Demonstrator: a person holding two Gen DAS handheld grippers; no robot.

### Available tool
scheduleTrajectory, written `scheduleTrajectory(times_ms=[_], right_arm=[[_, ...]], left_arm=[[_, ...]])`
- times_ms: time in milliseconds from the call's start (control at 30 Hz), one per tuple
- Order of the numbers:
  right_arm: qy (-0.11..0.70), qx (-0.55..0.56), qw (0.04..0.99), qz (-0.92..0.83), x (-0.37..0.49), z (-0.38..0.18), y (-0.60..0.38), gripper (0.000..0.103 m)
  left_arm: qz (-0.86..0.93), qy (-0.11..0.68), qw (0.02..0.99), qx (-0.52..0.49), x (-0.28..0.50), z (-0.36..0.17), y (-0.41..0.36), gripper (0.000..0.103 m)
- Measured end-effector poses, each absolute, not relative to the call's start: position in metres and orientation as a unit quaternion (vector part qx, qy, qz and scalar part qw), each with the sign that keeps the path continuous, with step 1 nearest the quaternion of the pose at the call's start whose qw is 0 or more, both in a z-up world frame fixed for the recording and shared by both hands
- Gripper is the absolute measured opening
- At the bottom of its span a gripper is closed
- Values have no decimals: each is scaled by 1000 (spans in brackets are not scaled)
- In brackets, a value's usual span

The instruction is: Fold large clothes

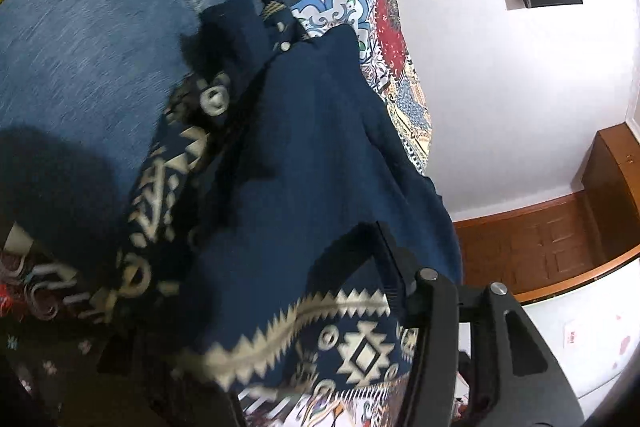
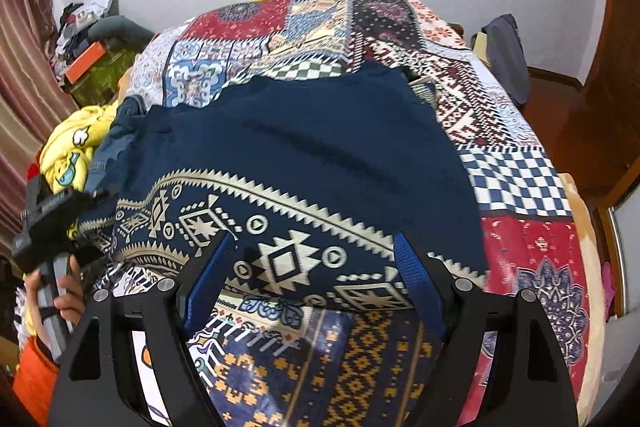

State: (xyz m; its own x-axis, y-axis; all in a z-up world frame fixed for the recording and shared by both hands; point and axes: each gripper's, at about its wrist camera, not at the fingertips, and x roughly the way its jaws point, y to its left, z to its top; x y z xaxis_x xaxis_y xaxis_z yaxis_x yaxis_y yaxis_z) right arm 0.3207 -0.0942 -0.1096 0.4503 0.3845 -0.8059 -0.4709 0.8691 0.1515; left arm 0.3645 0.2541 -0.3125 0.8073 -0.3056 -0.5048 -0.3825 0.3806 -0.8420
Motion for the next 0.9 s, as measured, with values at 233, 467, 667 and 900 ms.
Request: scheduleTrajectory(times_ms=[233,467,667,900], right_arm=[[457,-54,852,249,316,-97,-78,79],[435,-78,859,258,316,-76,-43,79],[447,-86,844,285,321,-92,17,79],[500,-62,801,323,320,-153,64,87]], left_arm=[[89,322,786,-520,385,-295,273,12],[27,258,836,-484,343,-224,281,11],[67,239,896,-367,323,-159,276,11],[93,258,898,-343,328,-153,267,11]])
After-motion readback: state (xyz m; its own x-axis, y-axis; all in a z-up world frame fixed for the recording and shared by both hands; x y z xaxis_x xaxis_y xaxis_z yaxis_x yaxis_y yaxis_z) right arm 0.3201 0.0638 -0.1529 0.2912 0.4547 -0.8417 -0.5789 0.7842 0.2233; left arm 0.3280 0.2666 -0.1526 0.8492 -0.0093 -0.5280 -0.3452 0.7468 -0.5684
